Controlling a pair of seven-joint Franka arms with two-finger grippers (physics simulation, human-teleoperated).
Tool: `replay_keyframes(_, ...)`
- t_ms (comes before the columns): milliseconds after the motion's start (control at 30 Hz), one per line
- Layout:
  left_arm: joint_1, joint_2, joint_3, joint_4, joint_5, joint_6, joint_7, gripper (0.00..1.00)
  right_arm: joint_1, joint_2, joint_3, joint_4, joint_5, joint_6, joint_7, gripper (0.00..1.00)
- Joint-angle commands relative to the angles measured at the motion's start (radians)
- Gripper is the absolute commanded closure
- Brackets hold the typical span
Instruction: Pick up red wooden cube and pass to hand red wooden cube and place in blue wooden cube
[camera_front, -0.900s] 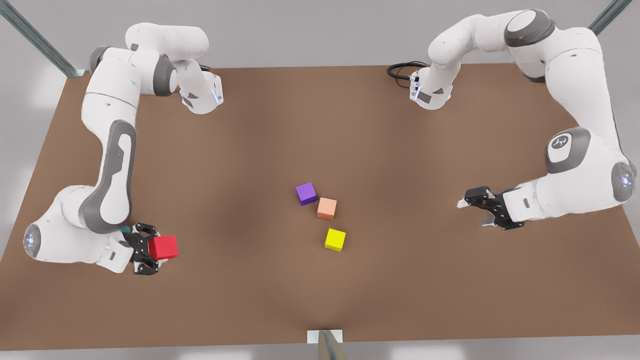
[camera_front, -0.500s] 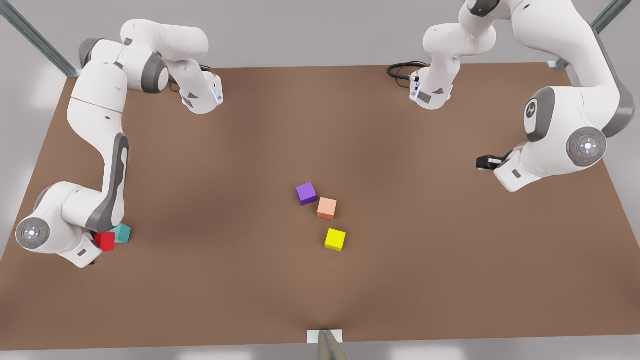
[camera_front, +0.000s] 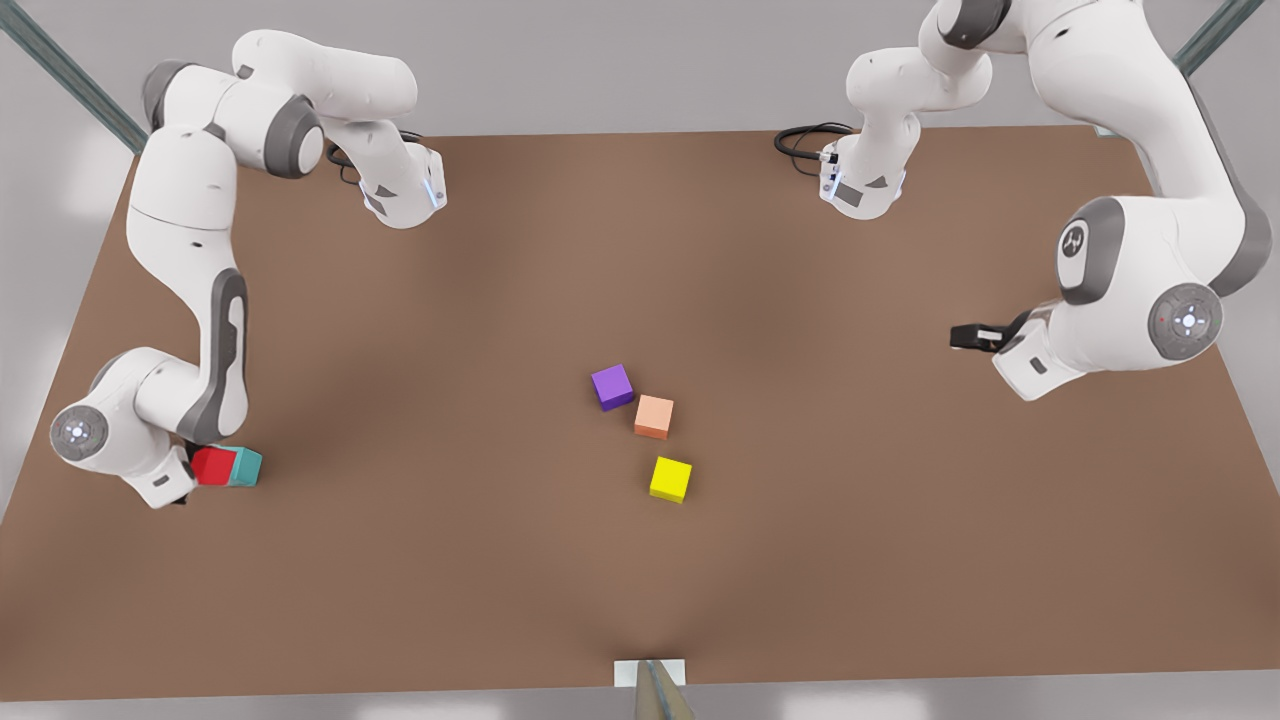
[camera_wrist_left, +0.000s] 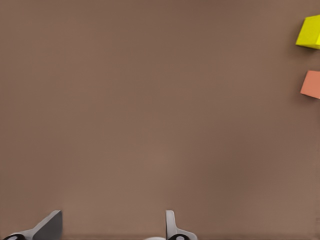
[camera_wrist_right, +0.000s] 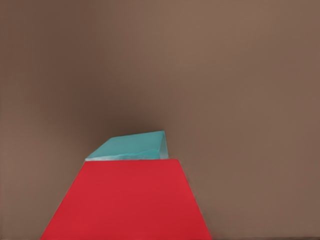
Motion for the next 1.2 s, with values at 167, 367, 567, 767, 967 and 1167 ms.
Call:
replay_keyframes(167, 0.002, 0.005, 0.000, 0.000, 0.000, -0.004, -0.018, 0.00, -0.012, 0.010, 0.000, -0.026, 0.009, 0.062, 0.039, 0.60)
replay_keyframes(367, 0.002, 0.007, 0.000, -0.003, 0.000, -0.006, -0.018, 0.00, -0.018, 0.014, 0.003, -0.046, 0.011, 0.061, 0.041, 0.00)
replay_keyframes(567, 0.002, 0.011, 0.000, -0.004, 0.000, -0.006, -0.019, 0.00, -0.010, 0.010, 0.004, -0.046, 0.011, 0.053, 0.041, 0.00)
replay_keyframes(767, 0.002, 0.013, 0.000, -0.004, 0.000, -0.006, -0.019, 0.00, 0.005, -0.006, 0.004, -0.046, 0.011, 0.013, 0.041, 0.00)
replay_keyframes(967, -0.001, 0.013, 0.000, -0.004, 0.000, -0.010, -0.059, 0.00, 0.036, -0.041, 0.004, -0.060, 0.011, -0.048, 0.048, 0.00)
replay_keyframes(1167, -0.001, 0.013, 0.000, -0.004, 0.000, -0.010, -0.059, 0.00, 0.134, -0.097, 0.004, -0.052, 0.033, -0.171, 0.106, 0.00)
